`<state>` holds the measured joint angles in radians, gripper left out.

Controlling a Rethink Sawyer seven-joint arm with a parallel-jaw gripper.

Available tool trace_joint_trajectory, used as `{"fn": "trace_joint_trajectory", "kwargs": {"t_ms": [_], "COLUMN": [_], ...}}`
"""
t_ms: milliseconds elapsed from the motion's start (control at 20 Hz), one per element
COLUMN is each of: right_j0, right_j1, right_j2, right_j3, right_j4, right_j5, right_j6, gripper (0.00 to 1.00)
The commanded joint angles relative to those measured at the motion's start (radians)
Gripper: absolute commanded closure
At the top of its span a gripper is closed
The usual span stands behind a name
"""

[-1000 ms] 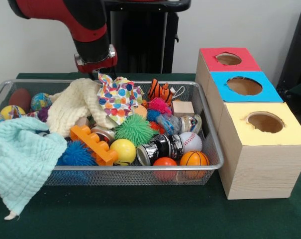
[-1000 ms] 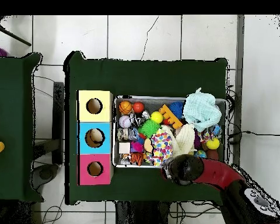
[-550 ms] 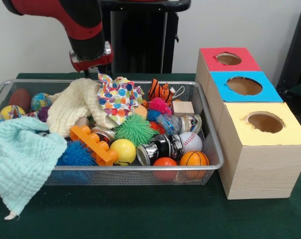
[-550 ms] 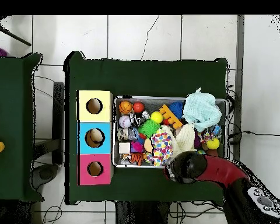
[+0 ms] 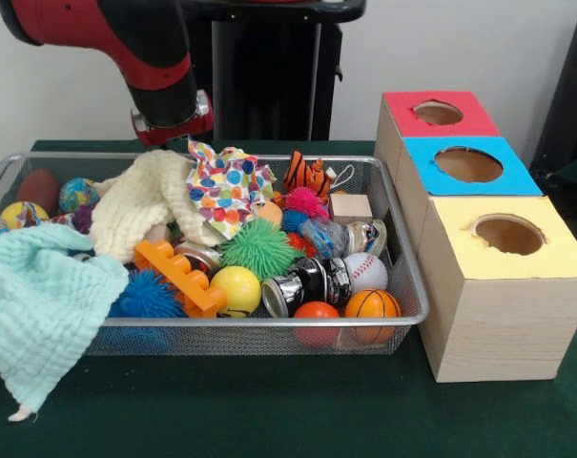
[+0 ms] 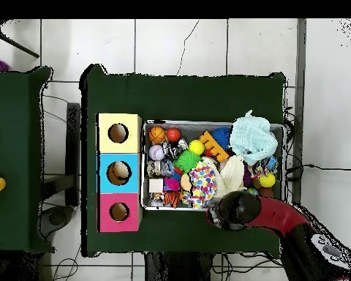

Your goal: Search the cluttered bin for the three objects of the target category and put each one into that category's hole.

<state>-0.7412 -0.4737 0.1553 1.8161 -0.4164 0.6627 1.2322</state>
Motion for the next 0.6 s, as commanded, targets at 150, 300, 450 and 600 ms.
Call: {"fn": "trace_joint_trajectory", "kwargs": {"t_ms": [150, 300, 450, 600], "right_j0": [-0.020, -0.025, -0.036, -0.051], "right_j1": [0.081, 0.093, 0.116, 0.147], "right_j2": [0.089, 0.104, 0.118, 0.133], "right_j3": [-0.131, -0.154, -0.167, -0.172], "right_j4": [-0.064, -0.070, -0.074, -0.081], "right_j5": [-0.132, -0.136, -0.162, -0.217], "right_j6": [0.000, -0.013, -0.016, -0.011], "gripper": [0.00, 0.00, 0.00, 0.00]}}
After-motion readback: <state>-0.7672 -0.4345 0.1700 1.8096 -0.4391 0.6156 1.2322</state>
